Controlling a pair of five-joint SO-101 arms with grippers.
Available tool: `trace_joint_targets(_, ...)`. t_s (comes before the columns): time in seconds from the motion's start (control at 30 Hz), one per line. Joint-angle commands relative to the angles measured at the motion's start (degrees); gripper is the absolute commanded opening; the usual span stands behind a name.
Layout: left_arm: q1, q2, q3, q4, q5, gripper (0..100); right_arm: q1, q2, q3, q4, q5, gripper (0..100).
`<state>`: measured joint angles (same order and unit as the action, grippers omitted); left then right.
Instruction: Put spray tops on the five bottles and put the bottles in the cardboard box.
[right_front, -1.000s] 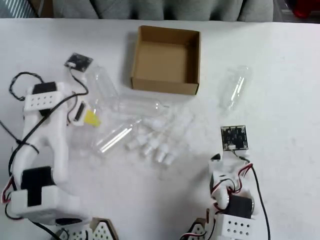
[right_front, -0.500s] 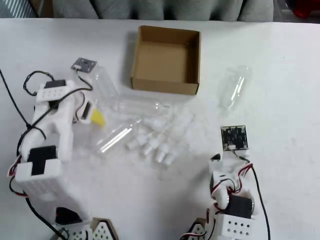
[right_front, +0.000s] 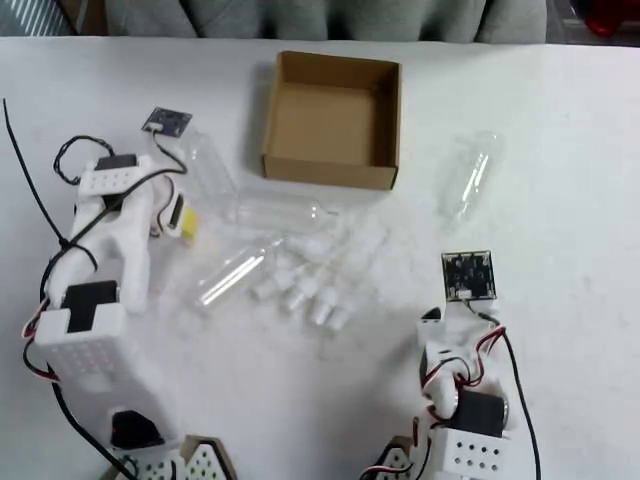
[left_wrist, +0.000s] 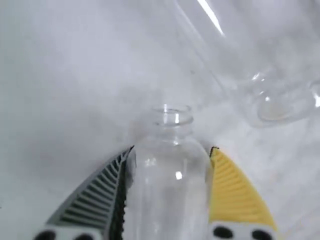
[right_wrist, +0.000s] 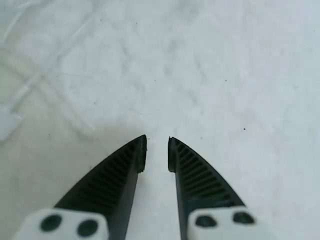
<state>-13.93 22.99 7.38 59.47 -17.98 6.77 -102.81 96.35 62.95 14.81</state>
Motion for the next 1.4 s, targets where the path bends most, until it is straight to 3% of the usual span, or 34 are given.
trace_joint_targets(0.0, 0.8, -0.7, -2.6, -0.6, 0.4, 3, 0.3, -0.4, 0.5, -0.8, 0.6, 4.6)
trace_joint_targets(0.53, 0.5, -0.8, -2.7, 1.0, 0.4, 2, 0.9, -0.5, -1.1, -1.1, 1.1, 4.6)
trace_joint_targets(0.77, -0.1, -0.7, -3.1, 1.0, 0.4, 2, 4.4, -0.5, -6.4, -3.6, 20.5, 4.2)
trace_joint_targets(0.87, -1.0, -0.8, -3.1, 0.8, 0.5, 2, 4.0, -0.4, -8.6, -3.7, 25.0, 4.5)
trace_joint_targets(1.2, -1.0, -0.8, -3.1, 0.7, 0.6, 2, -6.8, -0.3, -14.4, -2.5, 25.8, 4.6)
trace_joint_targets(1.37, -1.0, -0.8, -3.1, 0.7, 0.6, 2, -15.0, -0.2, -18.3, 6.4, 35.0, 4.6)
